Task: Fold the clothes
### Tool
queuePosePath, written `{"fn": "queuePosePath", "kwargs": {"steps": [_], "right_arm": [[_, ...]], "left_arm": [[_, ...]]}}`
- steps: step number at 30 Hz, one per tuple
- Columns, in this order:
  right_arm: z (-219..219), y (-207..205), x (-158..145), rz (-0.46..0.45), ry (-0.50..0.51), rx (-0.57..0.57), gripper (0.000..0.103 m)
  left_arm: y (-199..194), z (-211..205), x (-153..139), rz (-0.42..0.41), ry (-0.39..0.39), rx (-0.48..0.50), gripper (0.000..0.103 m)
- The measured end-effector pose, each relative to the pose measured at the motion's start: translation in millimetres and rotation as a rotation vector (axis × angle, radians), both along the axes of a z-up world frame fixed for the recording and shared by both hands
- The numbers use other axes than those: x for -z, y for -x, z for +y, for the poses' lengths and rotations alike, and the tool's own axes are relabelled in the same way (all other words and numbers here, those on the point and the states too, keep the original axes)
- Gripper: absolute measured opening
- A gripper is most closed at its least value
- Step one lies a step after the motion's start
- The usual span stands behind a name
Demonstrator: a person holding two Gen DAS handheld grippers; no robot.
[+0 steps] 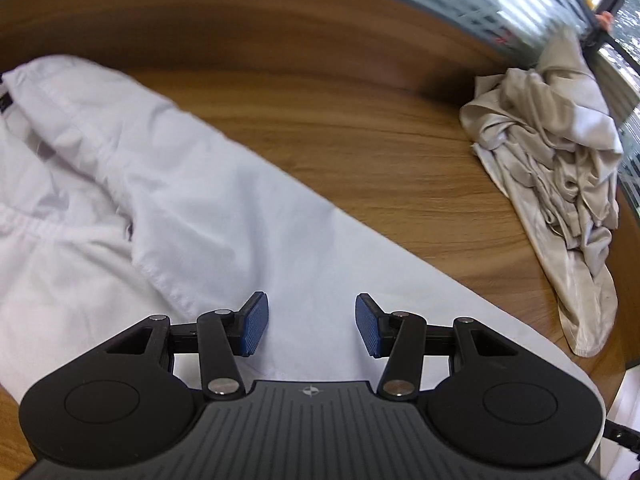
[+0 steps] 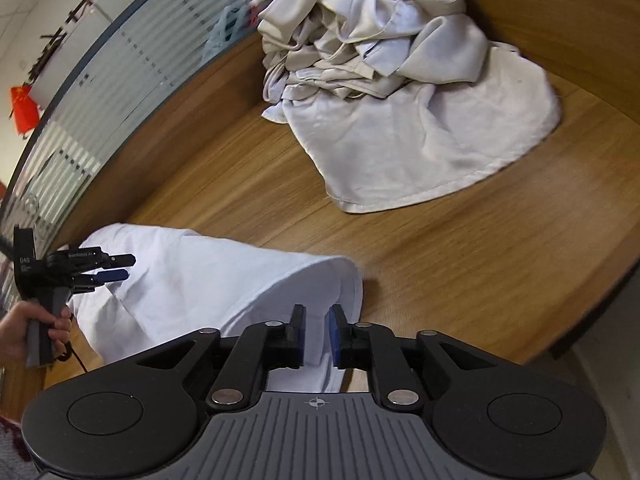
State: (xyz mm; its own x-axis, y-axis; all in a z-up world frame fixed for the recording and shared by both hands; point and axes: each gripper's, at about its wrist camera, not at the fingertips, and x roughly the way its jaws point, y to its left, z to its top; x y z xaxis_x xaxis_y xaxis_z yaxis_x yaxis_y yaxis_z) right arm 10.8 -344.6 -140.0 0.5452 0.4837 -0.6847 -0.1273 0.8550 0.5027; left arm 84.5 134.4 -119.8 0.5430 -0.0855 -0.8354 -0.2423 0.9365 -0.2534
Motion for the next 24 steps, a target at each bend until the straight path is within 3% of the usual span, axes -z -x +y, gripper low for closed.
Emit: {"fn": "queuePosePath", "kwargs": {"steps": [4,8,12,15,19,22,24], "right_arm": [[8,-15,11,-0.063,0.038,-0.072,0.018],[17,-28,21,-0.108,0.103,-0.133,0.021],[23,-32,24,-0.166,0.133,-0.164,0.024],[31,-30,24,-0.216,0.159,-0.203,0.033],[35,-24,27,-0.274,0.193,-0.233,0.032],[33,-21,25,-0.303,0.18,-0.248,0.014],[31,-19,23,-0.323,0.167,-0.258,0.007]], "left_arm": [[-10,-1,4,0.046,-0.017,-0.003,0.055],[-19,-7,4,0.075,-0.026,0.002,0.068],[-24,-16,6,0.093,-0.062,0.042,0.068],[-26,-20,9,0.095,-0.082,0.064,0.072],[-27,-22,9,0.099,-0.089,0.072,0.074],[-27,-23,10,0.098,-0.089,0.073,0.074],[-28,-23,10,0.096,-0.086,0.075,0.074]]}}
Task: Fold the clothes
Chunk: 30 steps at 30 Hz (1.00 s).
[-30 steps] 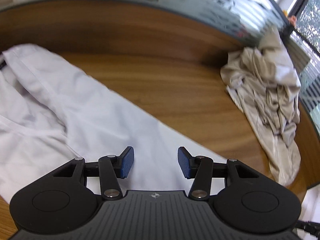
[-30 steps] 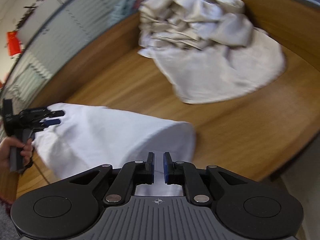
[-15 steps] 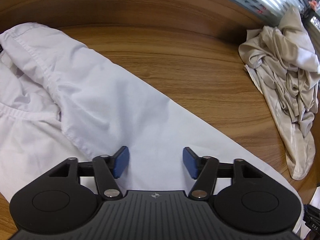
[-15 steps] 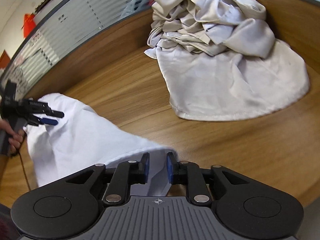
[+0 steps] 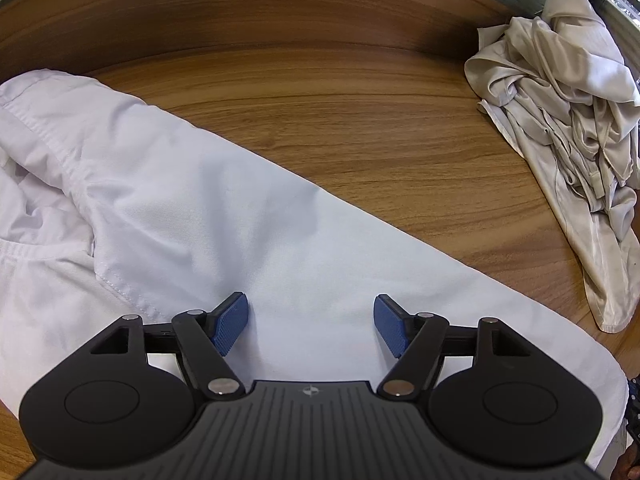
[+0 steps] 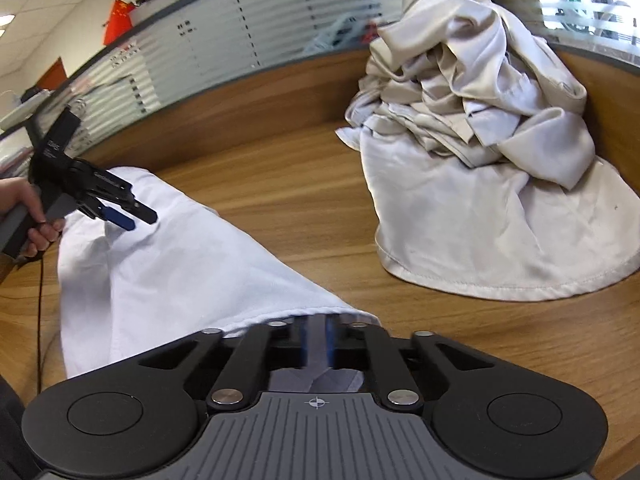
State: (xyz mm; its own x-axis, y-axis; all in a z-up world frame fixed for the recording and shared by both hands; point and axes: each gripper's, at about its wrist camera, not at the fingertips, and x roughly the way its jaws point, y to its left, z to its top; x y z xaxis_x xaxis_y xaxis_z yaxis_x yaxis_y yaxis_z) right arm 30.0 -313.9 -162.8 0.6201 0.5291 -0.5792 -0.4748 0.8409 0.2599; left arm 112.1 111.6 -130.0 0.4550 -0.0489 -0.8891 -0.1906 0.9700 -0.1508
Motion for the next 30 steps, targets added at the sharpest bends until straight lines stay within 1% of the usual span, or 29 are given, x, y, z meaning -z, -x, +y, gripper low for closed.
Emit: {"fn": "queuePosePath", "kwargs": {"steps": [2,5,10,13,15,17,19,20,21,23,25,30], "right_arm": [[-1,-1,0,-0.002,-0.003,0.003,0.002],[-4,-4,0,0.012,-0.002,0.039,0.002],[-30,0,-5,0.049,-0.016,0.168,0.002],[-43,1,-2,0.107,-0.039,0.17,0.002],[-44,4,-5,0.102,-0.046,0.147,0.005],[-41,5,-6,0.109,-0.075,0.112,0.005],[-36,2,-5,0.142,-0.087,0.102,0.007],[-35,0,-4,0.167,-0.107,0.102,0.012],[-33,-3,-2,0.202,-0.118,0.109,0.019],[-29,-7,3,0.27,-0.137,0.126,0.019],[-31,-6,6,0.311,-0.186,0.14,0.022],[-40,-5,16,0.416,-0.33,0.167,0.021]], "left_arm": [[0,1,0,-0.003,0.004,0.0,0.074],[0,1,0,-0.004,0.006,-0.004,0.074],[2,2,0,-0.017,0.018,-0.012,0.075],[2,2,1,-0.021,0.021,-0.008,0.077],[1,1,1,-0.02,0.019,-0.002,0.08],[0,0,1,-0.019,0.017,0.0,0.081],[0,-1,2,-0.018,0.015,0.0,0.081],[0,-1,2,-0.018,0.013,0.001,0.082],[0,-1,2,-0.017,0.014,0.001,0.082],[-1,-1,2,-0.015,0.016,0.001,0.082],[-1,-1,2,-0.017,0.019,0.001,0.082],[0,-1,3,-0.023,0.017,0.013,0.082]]}}
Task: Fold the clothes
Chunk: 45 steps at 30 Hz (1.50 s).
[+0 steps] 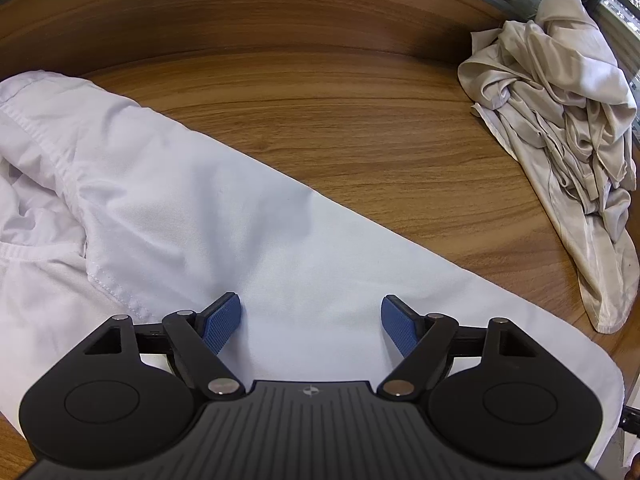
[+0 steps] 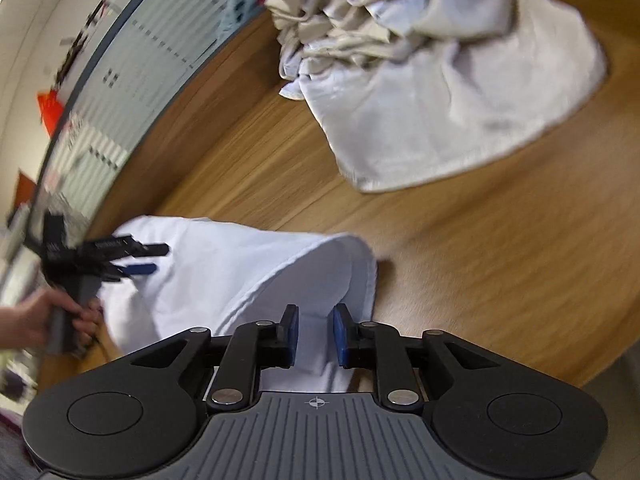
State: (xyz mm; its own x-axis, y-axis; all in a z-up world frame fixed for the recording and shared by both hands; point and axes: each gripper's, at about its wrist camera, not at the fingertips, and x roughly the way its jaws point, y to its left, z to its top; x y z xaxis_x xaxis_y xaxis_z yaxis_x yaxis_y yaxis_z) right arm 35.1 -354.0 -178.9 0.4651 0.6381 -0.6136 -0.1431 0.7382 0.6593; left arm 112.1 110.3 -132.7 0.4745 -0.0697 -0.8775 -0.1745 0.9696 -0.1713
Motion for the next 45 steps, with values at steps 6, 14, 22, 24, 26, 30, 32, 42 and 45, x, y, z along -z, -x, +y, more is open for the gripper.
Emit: {"fn": "queuePosePath", "kwargs": {"steps": [6,14,22,24,26,30,32,42,45], "right_arm": [[-3,-5,9,0.07,-0.077,0.085,0.004],[8,16,-12,0.084,0.034,0.079,0.005],[-30,22,-20,0.108,-0.013,0.232,0.016],[-40,17,-17,0.142,-0.107,0.285,0.027],[-47,9,-10,0.193,-0.214,0.335,0.031],[-49,-4,10,0.319,-0.402,0.45,0.037],[-48,-9,22,0.389,-0.481,0.494,0.037],[-37,-7,23,0.392,-0.58,0.609,0.002],[-32,-5,18,0.339,-0.446,0.598,0.002]], "left_arm": [[0,0,0,-0.001,0.004,0.003,0.083],[3,-2,1,-0.022,0.007,0.009,0.086],[2,6,-2,-0.026,0.06,-0.044,0.086],[2,9,-7,-0.041,0.075,-0.084,0.085],[1,11,-12,-0.077,0.079,-0.119,0.085],[-8,13,-17,-0.111,0.072,-0.144,0.081],[-13,15,-14,-0.111,0.067,-0.15,0.08],[-20,13,0,-0.098,0.045,-0.114,0.077],[-19,6,2,-0.111,0.033,-0.101,0.082]]}}
